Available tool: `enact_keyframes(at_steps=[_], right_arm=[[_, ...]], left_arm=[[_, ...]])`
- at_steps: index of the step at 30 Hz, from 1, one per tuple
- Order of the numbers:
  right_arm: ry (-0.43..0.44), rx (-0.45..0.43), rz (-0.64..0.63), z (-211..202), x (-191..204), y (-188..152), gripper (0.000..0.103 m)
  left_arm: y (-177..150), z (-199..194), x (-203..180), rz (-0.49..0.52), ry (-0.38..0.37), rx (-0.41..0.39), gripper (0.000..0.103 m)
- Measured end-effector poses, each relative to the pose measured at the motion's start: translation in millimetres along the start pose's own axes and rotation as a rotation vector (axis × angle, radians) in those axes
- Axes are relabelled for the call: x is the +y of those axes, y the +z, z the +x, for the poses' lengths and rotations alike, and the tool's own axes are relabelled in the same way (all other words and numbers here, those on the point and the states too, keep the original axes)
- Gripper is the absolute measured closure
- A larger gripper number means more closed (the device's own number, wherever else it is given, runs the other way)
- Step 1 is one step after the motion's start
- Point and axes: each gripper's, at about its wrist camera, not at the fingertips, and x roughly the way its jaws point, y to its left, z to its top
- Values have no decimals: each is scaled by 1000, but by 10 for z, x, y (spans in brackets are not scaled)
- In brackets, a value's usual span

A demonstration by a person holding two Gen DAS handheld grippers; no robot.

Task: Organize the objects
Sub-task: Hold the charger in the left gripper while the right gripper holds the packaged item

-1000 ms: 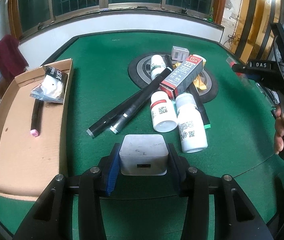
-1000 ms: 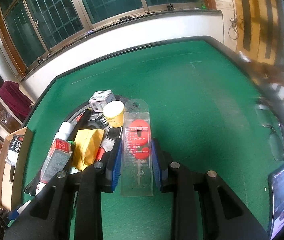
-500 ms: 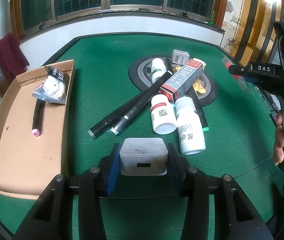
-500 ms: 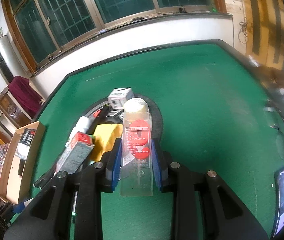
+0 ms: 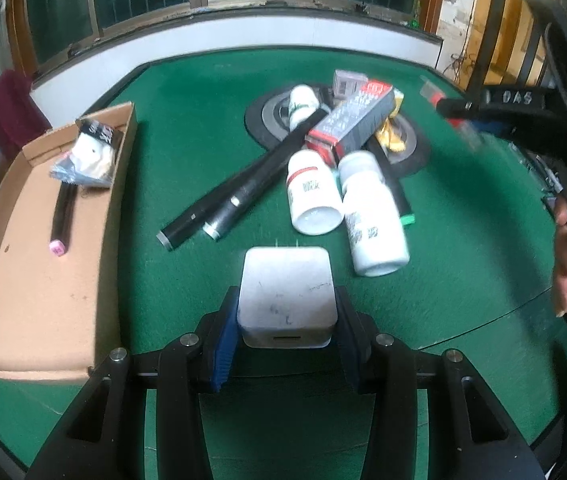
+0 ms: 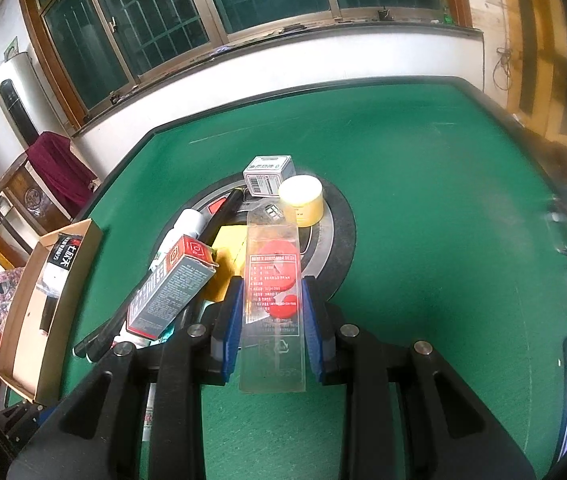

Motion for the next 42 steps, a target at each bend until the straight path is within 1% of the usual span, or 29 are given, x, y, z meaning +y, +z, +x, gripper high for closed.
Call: enact_keyframes(at_steps=[2, 6, 10, 20, 23, 27, 35, 38, 39, 42], right_arm=[[1, 3, -3, -3, 1, -6, 78], [6, 13, -8, 16, 16, -21, 78], [12, 17, -13, 12, 40, -33, 78], [23, 16, -51, -6, 157, -69, 78], [32, 8, -65, -30, 211, -82, 78], [42, 18, -86, -5, 276, -101, 78], [49, 40, -116, 38, 367, -157, 78], [49, 48, -112, 62, 353, -166, 78], [49, 49, -110, 63, 347, -171, 78], [62, 64, -105, 92, 339, -185, 78]], left_arm=[[-19, 58, -18, 6, 8, 15, 64], [8, 85, -76, 31, 29, 18, 63], [18, 89, -82, 23, 34, 4, 64], [39, -88, 72, -67, -18, -55, 64], [58, -154, 90, -75, -17, -71, 64], [92, -165, 142, -80, -23, -78, 64], [114, 2, 89, -31, 10, -10, 64], [97, 106, 47, -11, 24, 40, 63], [96, 117, 22, -3, 40, 30, 63], [127, 144, 12, -11, 44, 39, 63]])
